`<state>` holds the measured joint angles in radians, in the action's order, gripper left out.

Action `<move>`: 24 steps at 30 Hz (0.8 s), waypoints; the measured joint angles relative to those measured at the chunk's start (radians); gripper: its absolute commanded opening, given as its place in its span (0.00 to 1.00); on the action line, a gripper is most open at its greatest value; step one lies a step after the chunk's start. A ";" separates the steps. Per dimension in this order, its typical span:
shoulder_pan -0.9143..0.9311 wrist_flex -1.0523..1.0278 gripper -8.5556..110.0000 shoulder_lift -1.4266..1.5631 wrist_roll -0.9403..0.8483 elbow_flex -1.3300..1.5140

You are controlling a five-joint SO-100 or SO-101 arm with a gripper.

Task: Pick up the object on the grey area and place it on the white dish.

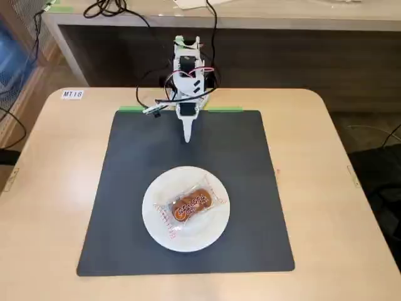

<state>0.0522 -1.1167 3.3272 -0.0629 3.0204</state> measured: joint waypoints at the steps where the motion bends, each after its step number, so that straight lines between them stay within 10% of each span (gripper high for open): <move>1: 0.002 -0.002 0.07 0.002 0.000 0.002; 24: 0.002 -0.002 0.07 0.003 0.000 0.048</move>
<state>0.0537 -1.1183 3.3303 -0.0629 3.0680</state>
